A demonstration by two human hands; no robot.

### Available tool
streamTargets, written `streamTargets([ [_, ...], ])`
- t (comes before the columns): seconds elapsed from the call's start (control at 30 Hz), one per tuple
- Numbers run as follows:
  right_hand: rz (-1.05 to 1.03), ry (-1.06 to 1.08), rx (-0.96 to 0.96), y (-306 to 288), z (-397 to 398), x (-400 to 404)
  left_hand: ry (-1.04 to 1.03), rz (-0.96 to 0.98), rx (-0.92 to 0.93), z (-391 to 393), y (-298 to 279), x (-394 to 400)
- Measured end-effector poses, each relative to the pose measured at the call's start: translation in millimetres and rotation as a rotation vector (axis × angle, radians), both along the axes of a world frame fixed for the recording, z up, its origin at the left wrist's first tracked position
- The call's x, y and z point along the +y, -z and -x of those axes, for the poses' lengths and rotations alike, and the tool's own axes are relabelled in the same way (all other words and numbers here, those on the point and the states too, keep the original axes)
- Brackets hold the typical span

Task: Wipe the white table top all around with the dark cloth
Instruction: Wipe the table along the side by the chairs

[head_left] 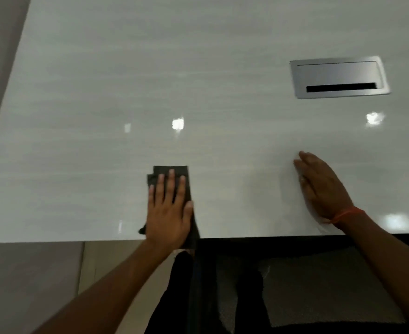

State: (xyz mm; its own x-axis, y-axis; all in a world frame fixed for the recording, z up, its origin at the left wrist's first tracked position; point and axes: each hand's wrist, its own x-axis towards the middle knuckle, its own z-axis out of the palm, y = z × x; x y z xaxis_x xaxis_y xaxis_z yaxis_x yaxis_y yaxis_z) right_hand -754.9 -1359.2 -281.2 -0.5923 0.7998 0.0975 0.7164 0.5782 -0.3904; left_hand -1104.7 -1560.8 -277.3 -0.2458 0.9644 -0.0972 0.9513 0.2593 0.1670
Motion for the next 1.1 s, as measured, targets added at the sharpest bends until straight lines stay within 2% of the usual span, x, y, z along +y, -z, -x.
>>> streamTargets([
  [0.1, -0.121, -0.017, -0.075, 11, -22, 9, -0.131, 0.007, 0.018, -35, 1, 30],
  [0.17, -0.123, 0.021, 0.010, 17, -25, 8, -0.036, -0.034, 0.002, -96, 8, 71],
  [0.23, -0.089, 0.168, 0.191, 21, -31, 9, 0.087, -0.085, -0.048, -173, 12, 109],
  [0.33, 0.043, 0.530, 0.586, 17, -42, 20, 0.202, -0.056, -0.125, -271, 1, 122],
  [0.43, 0.200, 0.625, 0.729, 9, -46, 23, 0.234, -0.041, -0.118, -270, -2, 95],
  [0.5, 0.225, 0.602, 0.746, 5, -46, 20, 0.177, -0.004, -0.048, -222, 3, 69],
  [0.6, 0.225, 0.576, 0.758, 4, -44, 20, -0.030, 0.052, 0.039, -135, 1, 35],
  [0.7, 0.241, 0.552, 0.715, 6, -41, 19, -0.170, 0.052, 0.041, -121, -4, 33],
  [0.9, 0.293, 0.482, 0.618, 5, -45, 26, 0.024, -0.057, -0.046, -244, 9, 135],
  [1.0, 0.181, 0.368, 0.519, -5, -84, 45, 0.067, -0.080, -0.143, -326, 3, 184],
  [1.1, 0.067, 0.384, 0.417, -18, -152, 73, 0.183, -0.028, -0.177, -372, 1, 180],
])
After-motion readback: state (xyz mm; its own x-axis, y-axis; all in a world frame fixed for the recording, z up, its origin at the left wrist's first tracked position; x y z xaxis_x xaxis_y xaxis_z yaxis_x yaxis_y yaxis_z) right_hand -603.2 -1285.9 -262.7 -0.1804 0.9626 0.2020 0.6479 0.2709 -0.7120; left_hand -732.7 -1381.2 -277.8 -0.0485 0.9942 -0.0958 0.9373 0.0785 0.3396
